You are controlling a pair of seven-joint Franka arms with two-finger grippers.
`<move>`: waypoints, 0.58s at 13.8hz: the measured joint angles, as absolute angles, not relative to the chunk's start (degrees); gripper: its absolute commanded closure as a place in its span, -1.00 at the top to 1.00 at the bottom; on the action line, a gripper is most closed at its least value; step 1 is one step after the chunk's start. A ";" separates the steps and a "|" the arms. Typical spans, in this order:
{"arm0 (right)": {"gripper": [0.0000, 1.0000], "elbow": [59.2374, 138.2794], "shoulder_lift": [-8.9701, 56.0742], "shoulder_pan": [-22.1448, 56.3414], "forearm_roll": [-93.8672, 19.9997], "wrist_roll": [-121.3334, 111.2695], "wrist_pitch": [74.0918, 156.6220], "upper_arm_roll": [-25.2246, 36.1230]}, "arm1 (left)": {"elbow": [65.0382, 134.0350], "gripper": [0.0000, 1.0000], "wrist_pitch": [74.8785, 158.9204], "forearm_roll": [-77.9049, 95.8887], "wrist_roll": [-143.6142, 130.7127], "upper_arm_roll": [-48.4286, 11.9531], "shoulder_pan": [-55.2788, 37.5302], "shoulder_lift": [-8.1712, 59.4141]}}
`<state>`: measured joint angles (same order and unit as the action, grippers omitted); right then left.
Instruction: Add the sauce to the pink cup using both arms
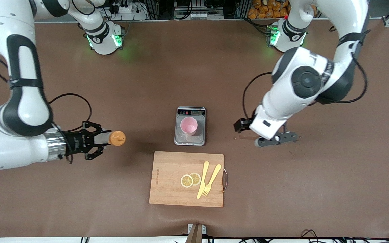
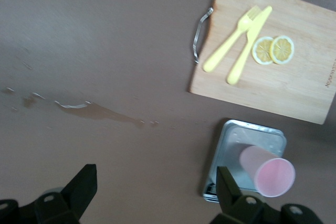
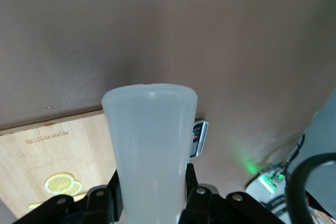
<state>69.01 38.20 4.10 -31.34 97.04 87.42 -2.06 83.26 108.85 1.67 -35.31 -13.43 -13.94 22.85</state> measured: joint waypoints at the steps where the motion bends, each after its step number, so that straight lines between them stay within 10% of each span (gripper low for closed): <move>1: -0.06 68.87 38.20 5.49 -30.14 98.83 87.84 -2.05 | 84.10 1.00 108.26 1.67 -33.44 -13.43 -12.96 21.45; 8: -0.06 68.48 38.20 14.68 -19.76 108.15 87.94 -2.08 | 88.02 1.00 100.45 0.98 -22.20 -13.50 -7.56 12.76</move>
